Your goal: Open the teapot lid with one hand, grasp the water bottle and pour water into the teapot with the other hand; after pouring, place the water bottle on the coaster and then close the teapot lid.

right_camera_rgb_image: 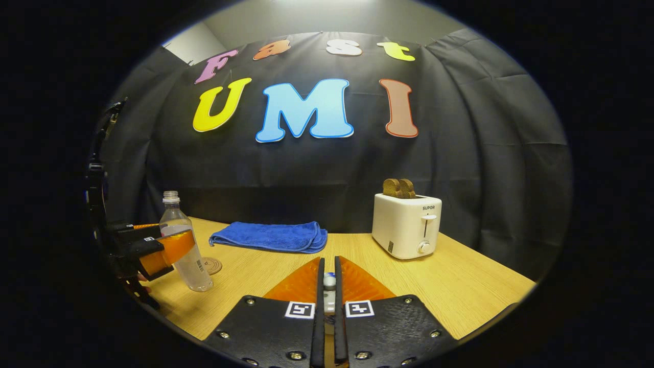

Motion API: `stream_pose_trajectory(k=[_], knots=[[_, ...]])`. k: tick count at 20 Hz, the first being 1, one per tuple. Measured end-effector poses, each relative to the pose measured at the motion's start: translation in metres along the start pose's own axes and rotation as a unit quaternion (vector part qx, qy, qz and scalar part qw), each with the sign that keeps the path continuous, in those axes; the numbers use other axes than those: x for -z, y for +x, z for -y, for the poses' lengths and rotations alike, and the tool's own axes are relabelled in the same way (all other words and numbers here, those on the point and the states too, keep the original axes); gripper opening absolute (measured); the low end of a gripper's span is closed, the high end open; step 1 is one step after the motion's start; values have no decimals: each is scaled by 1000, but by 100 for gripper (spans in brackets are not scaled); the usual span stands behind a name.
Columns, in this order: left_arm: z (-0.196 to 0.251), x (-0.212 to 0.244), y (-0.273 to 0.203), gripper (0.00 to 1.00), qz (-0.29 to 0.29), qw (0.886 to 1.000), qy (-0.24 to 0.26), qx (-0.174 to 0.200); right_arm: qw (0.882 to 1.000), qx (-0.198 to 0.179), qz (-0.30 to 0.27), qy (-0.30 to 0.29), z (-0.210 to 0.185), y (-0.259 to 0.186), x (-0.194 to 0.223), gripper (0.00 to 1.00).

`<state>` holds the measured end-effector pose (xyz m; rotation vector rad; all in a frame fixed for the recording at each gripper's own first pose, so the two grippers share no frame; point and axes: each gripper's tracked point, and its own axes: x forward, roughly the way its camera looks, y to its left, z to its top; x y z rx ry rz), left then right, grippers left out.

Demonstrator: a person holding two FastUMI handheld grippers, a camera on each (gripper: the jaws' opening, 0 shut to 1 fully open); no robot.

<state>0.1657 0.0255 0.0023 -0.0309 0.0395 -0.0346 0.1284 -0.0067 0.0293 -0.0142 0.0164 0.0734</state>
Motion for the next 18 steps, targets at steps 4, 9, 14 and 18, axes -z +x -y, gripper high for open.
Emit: stream_pose_trajectory(k=[4,9,14,18], knots=[[0,15,11,100,-14,1000,-2,0,1000,-5,-3,1,-3,-1,1,7],[3,15,12,88,-15,1000,-3,11,1000,-11,5,-6,-7,-18,-8,7],[3,15,5,87,-22,1000,-2,11,999,-28,11,12,-11,-65,-17,7],[12,2,-6,86,-12,1000,22,17,999,-35,16,-3,-15,-113,-15,7]])
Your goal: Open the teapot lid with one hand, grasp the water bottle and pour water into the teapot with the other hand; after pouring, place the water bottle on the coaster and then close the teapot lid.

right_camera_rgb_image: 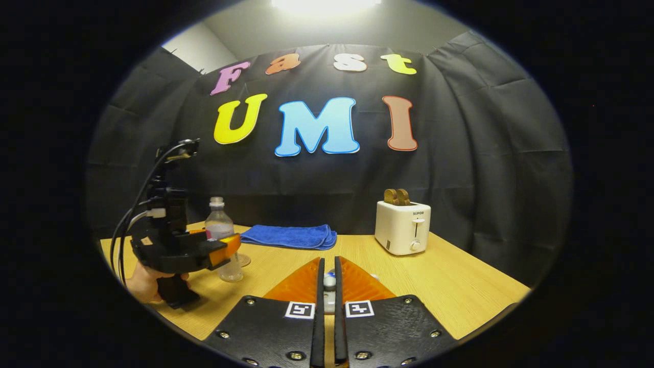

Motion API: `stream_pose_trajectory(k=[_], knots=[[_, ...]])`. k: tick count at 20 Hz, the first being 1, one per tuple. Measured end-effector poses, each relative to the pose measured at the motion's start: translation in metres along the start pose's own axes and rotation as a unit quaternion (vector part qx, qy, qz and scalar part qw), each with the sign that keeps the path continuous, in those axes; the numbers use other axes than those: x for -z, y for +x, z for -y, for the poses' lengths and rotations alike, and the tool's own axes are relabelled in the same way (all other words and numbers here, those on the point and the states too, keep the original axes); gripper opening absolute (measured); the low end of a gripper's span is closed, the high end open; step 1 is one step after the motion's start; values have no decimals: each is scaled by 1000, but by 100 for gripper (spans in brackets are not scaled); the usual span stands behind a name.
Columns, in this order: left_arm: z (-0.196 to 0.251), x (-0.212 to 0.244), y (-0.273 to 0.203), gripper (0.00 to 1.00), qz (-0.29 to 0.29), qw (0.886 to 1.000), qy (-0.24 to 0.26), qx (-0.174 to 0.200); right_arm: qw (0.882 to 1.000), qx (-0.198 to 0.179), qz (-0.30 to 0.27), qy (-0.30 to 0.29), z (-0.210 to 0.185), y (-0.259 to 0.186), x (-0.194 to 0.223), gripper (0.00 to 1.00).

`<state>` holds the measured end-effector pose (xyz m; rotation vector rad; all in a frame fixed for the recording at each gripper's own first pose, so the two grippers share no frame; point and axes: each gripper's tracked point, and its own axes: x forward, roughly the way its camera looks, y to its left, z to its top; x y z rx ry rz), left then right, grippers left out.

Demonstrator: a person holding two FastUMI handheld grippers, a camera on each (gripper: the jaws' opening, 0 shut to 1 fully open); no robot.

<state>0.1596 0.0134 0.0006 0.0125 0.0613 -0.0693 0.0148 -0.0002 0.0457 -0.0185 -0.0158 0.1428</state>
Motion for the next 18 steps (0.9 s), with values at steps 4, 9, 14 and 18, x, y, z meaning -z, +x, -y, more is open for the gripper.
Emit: stream_pose_trajectory(k=[4,9,14,18], knots=[[14,-14,-8,86,14,998,67,5,1000,-9,-6,11,-6,-36,7,7],[32,-16,-11,87,15,992,125,16,1000,-6,-25,12,-7,-63,24,8],[48,-11,-6,87,6,966,260,9,998,-10,-46,31,-11,-87,48,7],[64,1,-1,87,-7,949,314,21,999,-1,-43,26,-6,-97,52,8]])
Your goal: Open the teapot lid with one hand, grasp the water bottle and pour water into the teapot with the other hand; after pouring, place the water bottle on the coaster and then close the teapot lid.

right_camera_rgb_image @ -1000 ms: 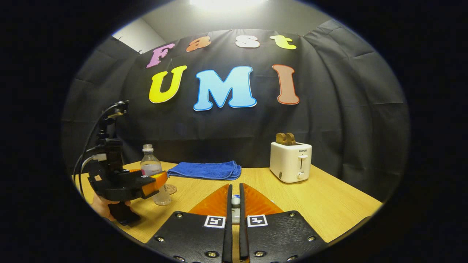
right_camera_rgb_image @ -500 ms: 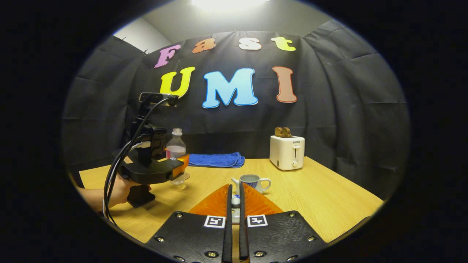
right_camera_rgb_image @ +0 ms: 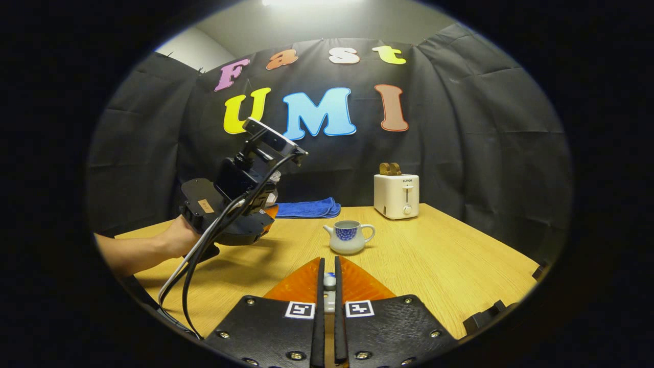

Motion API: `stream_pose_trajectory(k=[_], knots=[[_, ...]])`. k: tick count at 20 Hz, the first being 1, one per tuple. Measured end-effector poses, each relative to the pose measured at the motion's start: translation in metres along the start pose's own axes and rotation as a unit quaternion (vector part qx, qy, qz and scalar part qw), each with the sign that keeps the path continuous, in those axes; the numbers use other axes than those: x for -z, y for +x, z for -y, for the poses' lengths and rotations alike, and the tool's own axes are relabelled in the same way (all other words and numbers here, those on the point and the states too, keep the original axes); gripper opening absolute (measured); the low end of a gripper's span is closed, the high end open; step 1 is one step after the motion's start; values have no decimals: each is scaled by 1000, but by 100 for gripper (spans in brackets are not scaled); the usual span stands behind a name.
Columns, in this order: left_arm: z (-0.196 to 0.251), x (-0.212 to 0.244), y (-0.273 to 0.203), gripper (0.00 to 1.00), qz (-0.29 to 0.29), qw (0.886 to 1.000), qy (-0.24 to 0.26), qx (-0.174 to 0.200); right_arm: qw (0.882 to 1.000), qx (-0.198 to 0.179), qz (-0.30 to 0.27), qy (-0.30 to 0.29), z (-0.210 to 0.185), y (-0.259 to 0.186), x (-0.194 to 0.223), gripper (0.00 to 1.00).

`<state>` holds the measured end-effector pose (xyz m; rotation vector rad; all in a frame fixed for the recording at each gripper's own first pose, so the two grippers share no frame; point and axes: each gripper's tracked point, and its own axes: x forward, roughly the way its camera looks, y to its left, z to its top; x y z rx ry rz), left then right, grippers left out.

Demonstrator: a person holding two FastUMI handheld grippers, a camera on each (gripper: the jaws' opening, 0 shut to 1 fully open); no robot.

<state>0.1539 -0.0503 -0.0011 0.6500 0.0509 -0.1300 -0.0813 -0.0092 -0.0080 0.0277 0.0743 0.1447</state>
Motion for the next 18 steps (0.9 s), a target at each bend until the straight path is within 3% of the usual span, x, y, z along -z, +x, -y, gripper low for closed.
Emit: stream_pose_trajectory(k=[2,4,7,10,18], knots=[[8,1,2,81,-5,999,41,8,1000,1,-1,0,2,-5,4,7],[12,-4,2,84,-2,996,92,11,1000,3,-3,0,5,-8,7,7],[23,-8,5,86,0,991,130,27,1000,4,-6,7,6,-9,11,7],[38,-15,12,86,4,980,193,37,1000,3,-7,5,7,-10,11,7],[71,-18,21,87,1,952,301,52,1000,8,-17,10,14,-8,19,7]])
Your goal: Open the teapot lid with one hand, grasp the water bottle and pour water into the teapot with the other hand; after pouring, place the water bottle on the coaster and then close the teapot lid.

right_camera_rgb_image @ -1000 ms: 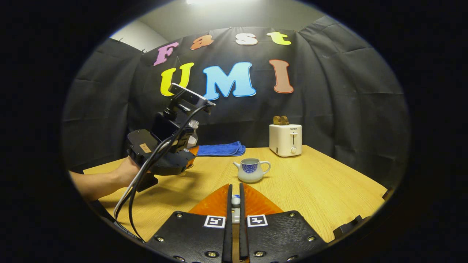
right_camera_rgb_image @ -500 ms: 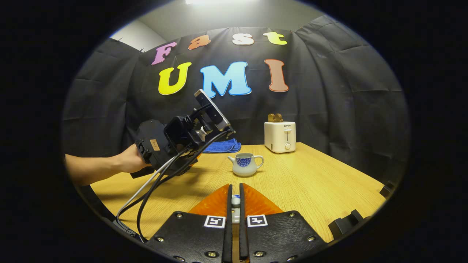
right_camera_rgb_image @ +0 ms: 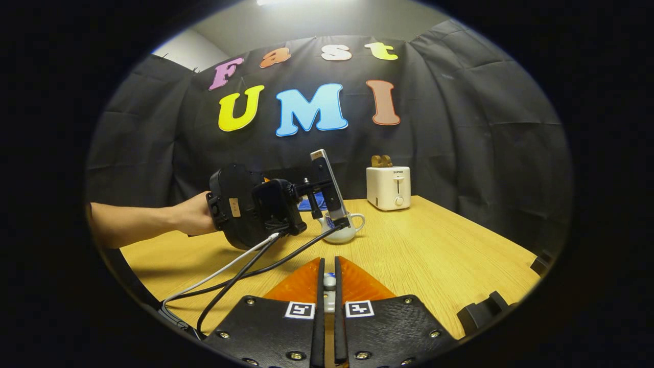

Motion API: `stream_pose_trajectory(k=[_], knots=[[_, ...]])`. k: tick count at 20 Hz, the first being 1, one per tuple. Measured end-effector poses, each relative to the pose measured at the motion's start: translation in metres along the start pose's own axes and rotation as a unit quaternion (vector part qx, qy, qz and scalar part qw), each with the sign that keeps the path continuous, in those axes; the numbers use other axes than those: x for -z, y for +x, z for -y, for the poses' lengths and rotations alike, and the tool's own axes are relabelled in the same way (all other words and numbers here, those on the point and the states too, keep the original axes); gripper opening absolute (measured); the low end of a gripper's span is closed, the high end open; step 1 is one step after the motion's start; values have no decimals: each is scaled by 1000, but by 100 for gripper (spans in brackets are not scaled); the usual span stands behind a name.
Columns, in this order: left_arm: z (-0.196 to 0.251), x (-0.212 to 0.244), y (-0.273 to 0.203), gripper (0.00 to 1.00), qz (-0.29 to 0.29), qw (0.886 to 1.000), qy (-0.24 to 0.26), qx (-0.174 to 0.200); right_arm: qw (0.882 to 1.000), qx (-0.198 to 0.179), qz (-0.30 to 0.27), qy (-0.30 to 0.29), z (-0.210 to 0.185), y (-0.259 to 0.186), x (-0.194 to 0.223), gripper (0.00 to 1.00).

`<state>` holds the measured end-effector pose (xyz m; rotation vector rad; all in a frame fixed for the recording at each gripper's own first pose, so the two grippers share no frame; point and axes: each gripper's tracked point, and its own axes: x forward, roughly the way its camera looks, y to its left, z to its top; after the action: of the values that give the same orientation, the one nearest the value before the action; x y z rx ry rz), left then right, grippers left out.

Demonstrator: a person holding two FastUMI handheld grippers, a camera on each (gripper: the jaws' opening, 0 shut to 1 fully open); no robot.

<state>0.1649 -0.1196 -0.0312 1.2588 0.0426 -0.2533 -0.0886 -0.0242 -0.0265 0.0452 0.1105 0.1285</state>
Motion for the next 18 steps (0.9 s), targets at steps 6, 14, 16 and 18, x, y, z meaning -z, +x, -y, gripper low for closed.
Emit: stream_pose_trajectory(k=[6,14,16,18], knots=[[11,-19,3,86,4,996,85,20,1000,4,-9,4,6,2,5,7],[6,-26,6,87,-6,986,165,29,1000,6,-18,12,10,2,11,7],[4,-28,9,86,-11,980,199,30,1000,6,-27,10,10,3,14,7],[6,-24,11,87,-21,974,222,39,1000,6,-27,10,11,1,13,7]])
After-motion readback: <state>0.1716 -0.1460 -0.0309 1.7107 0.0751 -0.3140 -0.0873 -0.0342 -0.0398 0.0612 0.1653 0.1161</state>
